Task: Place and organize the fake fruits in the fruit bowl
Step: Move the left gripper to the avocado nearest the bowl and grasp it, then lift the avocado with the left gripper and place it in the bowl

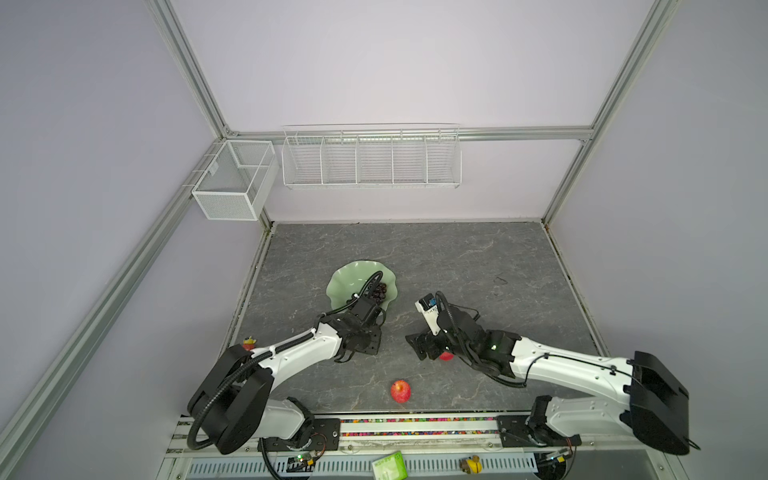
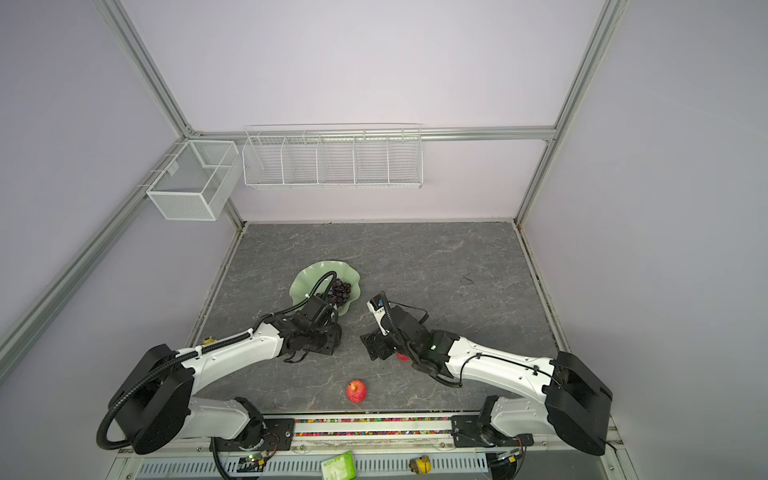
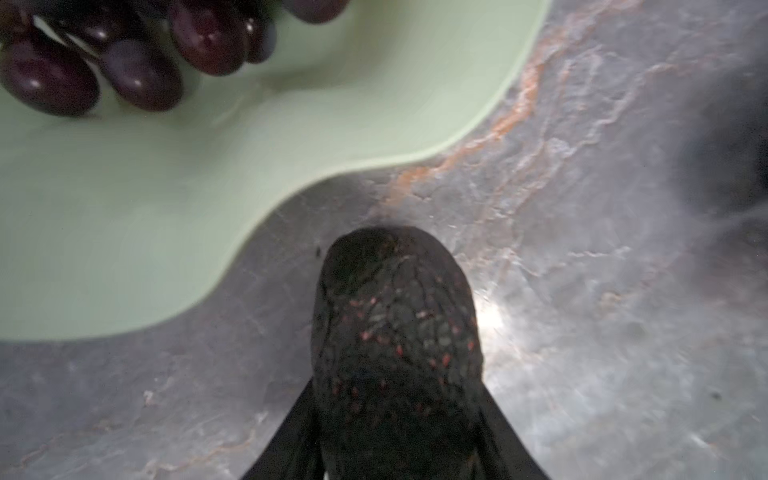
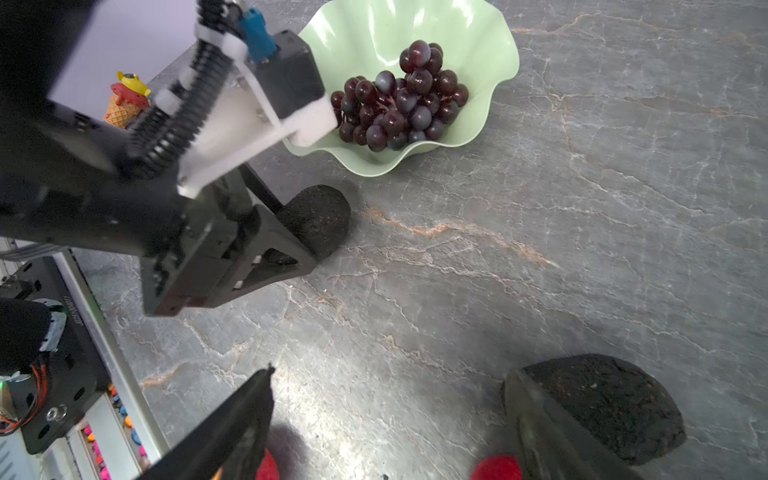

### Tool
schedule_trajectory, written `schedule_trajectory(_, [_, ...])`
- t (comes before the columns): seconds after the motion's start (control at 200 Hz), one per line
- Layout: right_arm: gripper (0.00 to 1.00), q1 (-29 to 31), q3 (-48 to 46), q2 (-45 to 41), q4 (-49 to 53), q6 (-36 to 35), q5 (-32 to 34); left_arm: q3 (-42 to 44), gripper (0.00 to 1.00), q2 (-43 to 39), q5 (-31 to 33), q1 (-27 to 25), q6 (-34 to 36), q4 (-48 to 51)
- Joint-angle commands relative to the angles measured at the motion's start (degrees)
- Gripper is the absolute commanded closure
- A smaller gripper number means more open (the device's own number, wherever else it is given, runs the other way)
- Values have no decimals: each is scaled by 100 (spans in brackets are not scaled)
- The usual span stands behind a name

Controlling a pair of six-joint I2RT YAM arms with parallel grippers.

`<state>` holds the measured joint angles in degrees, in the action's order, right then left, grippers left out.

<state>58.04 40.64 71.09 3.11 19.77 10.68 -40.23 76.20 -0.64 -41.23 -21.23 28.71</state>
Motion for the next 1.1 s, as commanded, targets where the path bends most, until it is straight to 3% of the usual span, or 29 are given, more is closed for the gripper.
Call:
schedule_trajectory(0.0, [11, -245, -97, -291, -154, 127, -157, -510, 61, -571, -781, -16, 286, 295])
schedule_trajectory(0.14, [11, -428, 228, -251, -27, -137, -334, -1026, 60, -854, -1023, -1, 603, 446])
schedule_trajectory(0.325, [11, -449, 751, 120, -142, -398, -773, -1888, 60, -588, 287, 380, 842, 584])
schedule_trajectory(0.535, [12, -443, 1129, 523, -357, -407, -1290, -2595, 60, 471, 1030, 1276, 1129, 582])
schedule_trajectory(0.71, [12, -424, 1216, 772, -483, -298, -1472, -3184, 61, 1549, 847, 1785, 1216, 916])
schedule_trajectory(1.095, [11, -404, 1249, 894, -333, -395, -1418, -3386, 58, 2588, 1292, 1811, 1123, 803])
